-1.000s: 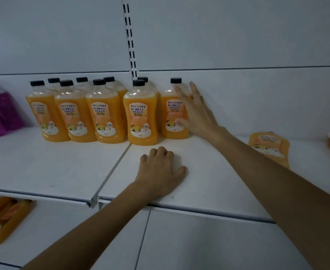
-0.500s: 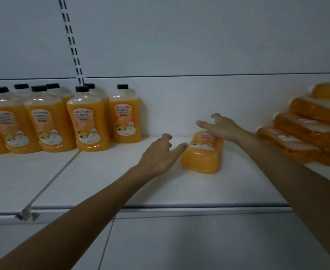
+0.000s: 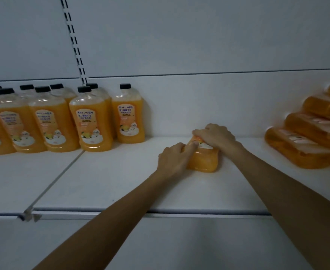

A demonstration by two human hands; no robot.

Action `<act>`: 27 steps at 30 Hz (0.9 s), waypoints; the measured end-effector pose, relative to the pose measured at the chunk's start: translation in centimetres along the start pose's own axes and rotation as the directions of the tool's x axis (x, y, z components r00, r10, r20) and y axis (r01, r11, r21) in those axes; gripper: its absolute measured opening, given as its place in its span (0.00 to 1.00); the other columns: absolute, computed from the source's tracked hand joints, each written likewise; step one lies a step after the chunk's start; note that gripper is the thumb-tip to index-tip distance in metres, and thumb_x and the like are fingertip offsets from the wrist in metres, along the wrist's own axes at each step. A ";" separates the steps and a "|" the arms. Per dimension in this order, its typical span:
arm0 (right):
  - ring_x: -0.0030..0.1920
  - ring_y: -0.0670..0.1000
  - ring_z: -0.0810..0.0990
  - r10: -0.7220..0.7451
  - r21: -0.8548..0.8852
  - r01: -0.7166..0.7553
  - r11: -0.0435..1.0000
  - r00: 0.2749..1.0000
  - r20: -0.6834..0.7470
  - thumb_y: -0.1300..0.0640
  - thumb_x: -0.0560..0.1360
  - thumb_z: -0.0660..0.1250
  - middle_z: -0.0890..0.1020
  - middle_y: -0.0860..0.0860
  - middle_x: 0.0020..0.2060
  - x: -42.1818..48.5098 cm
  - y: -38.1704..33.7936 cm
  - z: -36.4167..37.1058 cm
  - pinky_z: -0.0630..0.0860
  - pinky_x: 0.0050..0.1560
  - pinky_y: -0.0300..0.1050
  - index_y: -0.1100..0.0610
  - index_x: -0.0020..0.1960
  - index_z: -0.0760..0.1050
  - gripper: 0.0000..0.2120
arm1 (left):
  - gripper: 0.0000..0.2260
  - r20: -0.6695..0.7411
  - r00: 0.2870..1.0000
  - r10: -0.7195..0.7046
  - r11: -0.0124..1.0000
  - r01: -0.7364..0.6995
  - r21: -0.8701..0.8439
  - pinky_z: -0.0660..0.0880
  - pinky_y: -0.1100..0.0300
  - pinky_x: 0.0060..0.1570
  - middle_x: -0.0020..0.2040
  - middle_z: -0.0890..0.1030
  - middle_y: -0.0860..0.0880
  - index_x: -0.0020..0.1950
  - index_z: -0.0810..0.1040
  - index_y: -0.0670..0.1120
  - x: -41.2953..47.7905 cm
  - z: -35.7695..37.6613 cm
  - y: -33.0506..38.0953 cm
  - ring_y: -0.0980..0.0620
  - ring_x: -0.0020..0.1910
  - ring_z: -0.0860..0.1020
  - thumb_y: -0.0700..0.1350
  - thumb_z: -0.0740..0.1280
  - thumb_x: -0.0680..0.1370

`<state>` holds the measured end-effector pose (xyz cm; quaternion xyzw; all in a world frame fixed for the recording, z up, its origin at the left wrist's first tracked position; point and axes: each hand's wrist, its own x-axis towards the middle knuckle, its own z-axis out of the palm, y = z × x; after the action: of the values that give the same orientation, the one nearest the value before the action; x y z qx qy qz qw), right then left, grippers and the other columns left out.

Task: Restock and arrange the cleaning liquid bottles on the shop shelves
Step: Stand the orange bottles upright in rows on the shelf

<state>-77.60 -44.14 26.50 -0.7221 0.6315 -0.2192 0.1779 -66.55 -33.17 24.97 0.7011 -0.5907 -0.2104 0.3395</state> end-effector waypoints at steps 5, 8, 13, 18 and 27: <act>0.62 0.57 0.74 -0.067 0.239 0.101 0.966 0.987 -0.145 0.37 0.73 0.61 0.76 0.55 0.63 -1.3 0.5 -0.2 0.71 0.61 0.51 0.52 0.67 0.70 0.28 | 0.37 0.057 0.998 0.029 0.997 -0.025 -0.070 0.68 0.47 0.65 0.63 0.76 0.49 0.67 0.70 0.51 -0.2 -0.1 -0.1 0.47 0.60 0.74 0.71 0.54 0.66; 0.63 0.56 0.72 -0.199 0.239 0.271 0.933 0.937 -0.287 0.39 0.73 0.64 0.73 0.55 0.63 -3.0 -0.5 -1.2 0.70 0.61 0.48 0.48 0.70 0.66 0.28 | 0.27 0.144 0.985 0.090 0.980 -0.061 -0.191 0.73 0.53 0.61 0.61 0.77 0.51 0.65 0.71 0.51 -0.5 -1.2 -0.6 0.51 0.57 0.76 0.64 0.66 0.71; 0.65 0.50 0.66 -0.569 0.201 0.567 0.799 0.821 -0.053 0.49 0.65 0.77 0.64 0.50 0.67 -6.1 -4.5 -3.9 0.71 0.61 0.45 0.45 0.73 0.58 0.42 | 0.25 0.111 0.982 0.156 0.979 -0.138 -0.151 0.75 0.64 0.50 0.56 0.76 0.55 0.61 0.67 0.53 -1.1 -5.0 -3.1 0.56 0.53 0.77 0.54 0.74 0.68; 0.67 0.50 0.63 -0.793 0.025 0.793 0.608 0.609 -0.026 0.64 0.68 0.73 0.60 0.50 0.69 -8.1 -9.7 -1.7 0.71 0.58 0.41 0.46 0.73 0.58 0.41 | 0.35 -0.124 0.972 0.198 0.980 -0.198 0.013 0.71 0.62 0.58 0.61 0.72 0.56 0.70 0.60 0.51 -2.6 -9.2 -7.5 0.58 0.58 0.72 0.48 0.75 0.69; 0.70 0.51 0.59 -0.762 0.013 0.768 0.641 0.638 -0.116 0.58 0.66 0.77 0.59 0.49 0.71 -6.9 -14.0 2.5 0.70 0.63 0.50 0.46 0.72 0.57 0.43 | 0.19 -0.146 0.986 0.081 0.860 0.005 0.510 0.73 0.54 0.51 0.50 0.77 0.47 0.48 0.74 0.44 -3.6 -12.0 -12.0 0.47 0.50 0.74 0.60 0.59 0.74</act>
<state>-65.31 -35.40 31.27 -0.9038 0.2680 -0.3285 0.0589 -50.68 -26.11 24.06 0.7687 -0.6093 0.0173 0.1938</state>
